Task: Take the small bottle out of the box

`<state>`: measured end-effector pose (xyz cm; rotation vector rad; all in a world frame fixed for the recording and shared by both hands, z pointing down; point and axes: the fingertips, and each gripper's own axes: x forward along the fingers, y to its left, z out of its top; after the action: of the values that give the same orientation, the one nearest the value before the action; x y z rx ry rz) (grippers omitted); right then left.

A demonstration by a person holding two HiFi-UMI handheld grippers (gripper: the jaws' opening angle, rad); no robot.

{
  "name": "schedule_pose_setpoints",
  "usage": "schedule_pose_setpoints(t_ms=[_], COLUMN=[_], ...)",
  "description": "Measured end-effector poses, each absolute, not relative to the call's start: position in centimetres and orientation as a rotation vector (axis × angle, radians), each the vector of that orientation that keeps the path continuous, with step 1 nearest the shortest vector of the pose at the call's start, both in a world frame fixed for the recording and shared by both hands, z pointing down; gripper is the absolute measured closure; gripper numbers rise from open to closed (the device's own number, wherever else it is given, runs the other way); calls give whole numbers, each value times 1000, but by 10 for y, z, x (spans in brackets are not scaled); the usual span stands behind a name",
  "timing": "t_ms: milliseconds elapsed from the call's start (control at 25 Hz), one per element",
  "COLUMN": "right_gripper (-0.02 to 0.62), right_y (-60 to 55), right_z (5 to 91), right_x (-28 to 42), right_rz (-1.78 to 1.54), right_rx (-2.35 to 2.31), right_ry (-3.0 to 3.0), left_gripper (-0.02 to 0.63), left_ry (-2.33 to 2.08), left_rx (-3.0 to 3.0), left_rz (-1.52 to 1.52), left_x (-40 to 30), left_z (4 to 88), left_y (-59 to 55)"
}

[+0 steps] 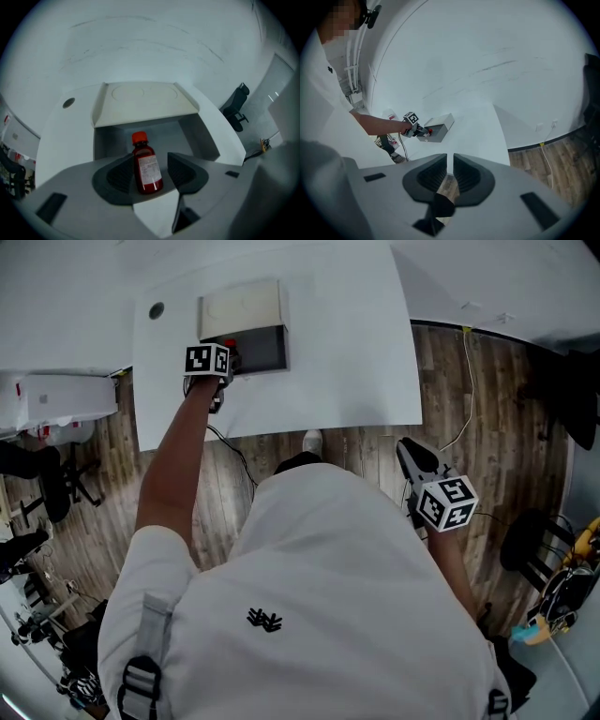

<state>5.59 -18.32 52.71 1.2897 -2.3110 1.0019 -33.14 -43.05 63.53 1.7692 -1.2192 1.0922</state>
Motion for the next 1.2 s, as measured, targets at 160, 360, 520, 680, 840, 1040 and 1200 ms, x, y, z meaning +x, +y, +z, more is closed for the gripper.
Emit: schedule_pose_setpoints(t_ms=[160,360,520,680,840,1040,1200], right_gripper=[551,551,551,551,551,551,551], right_y=[-180,-170,-167,-168,-170,-170,-171], right_z=[525,524,527,528,527,528,531], right_x=[55,59,67,66,65,66,66], right_rz=[1018,1034,1049,1044,1044,1034,1024], right_rx=[1304,1322,1348,1352,1352,1341,1312], right_ry=[-2296,-2272,-2251,-2250,-2253,-2259,-2268], left_gripper=[367,359,364,381,387,390,390], left_ry=[-1240,-1252,-1237,-1219,-1198,-1197,-1200], left_rx=[1739,1711,1690,1681,1688,1763,1831], left_rz=[1178,1253,1332,1372,1367,1304,1252], left_x=[-336,-344,-349,-354,-354,-345,-337], left_z=[642,651,659,664,664,658,647], left_y=[-436,-440,-438,-437,-437,-436,-435])
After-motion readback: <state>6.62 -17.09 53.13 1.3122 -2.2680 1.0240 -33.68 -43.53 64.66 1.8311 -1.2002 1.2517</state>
